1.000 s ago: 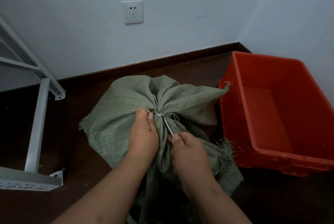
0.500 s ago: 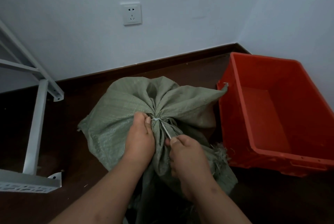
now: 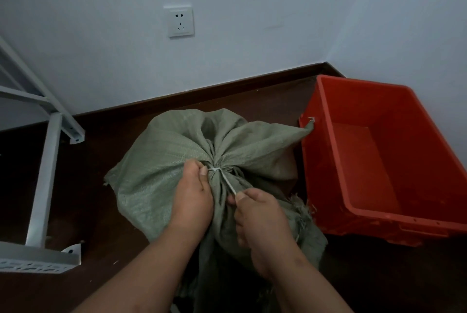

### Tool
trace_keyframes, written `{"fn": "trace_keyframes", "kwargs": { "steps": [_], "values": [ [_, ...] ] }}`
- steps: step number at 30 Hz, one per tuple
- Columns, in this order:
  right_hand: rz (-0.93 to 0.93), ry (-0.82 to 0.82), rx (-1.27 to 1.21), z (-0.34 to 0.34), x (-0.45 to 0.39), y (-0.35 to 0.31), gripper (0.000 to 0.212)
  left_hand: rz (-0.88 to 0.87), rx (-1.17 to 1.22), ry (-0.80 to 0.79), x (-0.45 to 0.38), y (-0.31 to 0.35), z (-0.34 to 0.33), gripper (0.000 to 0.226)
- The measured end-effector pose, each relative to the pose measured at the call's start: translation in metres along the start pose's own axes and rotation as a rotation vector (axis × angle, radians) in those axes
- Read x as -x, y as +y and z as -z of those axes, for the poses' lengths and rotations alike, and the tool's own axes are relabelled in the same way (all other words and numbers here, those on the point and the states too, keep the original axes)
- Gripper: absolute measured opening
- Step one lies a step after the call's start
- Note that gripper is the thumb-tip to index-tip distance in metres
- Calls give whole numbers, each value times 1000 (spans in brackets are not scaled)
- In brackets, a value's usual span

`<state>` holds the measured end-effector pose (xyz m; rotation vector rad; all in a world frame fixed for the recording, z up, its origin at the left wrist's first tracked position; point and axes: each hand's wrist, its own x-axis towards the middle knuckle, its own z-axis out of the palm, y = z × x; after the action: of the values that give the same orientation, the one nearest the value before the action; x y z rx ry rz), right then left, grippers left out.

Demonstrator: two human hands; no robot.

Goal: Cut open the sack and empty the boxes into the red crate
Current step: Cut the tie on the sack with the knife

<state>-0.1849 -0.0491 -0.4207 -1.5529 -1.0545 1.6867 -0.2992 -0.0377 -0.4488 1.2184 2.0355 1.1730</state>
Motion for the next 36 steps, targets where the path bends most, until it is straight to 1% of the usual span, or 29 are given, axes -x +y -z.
{"fn": "trace_keyframes", "kwargs": {
  "steps": [3,6,10,13,19,20,22,24,27,29,30,32,34,36],
  "values": [
    [-6,-4,4,-4,1,2,24,1,-11,12,-5,-5,6,19],
    [-108,-43,-133,1,1,-6,27,-51,-37,-7,-1,-1,1,18],
    [-135,-97,-156,0,6,-10,27,-37,-15,-4,-1,-3,2,17],
    [-139,-85,-203,1,4,-12,28,-109,-49,-4,2,3,-2,17],
    [-98,-30,-100,2,0,-11,36,-155,-49,1,3,2,-5,18],
    [-76,-11,-68,1,-2,-9,35,-151,-50,2,2,1,-5,18],
    [-13,32,47,-2,-4,-5,27,-108,-38,2,0,0,-3,18],
    [21,40,110,-7,0,-3,30,-58,-18,11,-4,-1,-1,17],
    [-28,18,-7,-8,1,-4,24,-73,-19,7,-3,2,1,18],
    [-69,8,-140,-2,2,-16,29,-119,-70,-46,3,4,-5,18],
    [-52,26,-179,3,1,-21,29,-132,-106,-79,8,5,-8,17],
    [-8,76,-165,11,-1,-28,29,-90,-102,-78,10,3,-9,18],
    [-10,119,-110,17,-1,-26,29,-14,-37,-23,3,1,-2,20],
    [-19,140,-60,21,-1,-21,27,30,1,-2,-3,1,6,21]
  ]
}}
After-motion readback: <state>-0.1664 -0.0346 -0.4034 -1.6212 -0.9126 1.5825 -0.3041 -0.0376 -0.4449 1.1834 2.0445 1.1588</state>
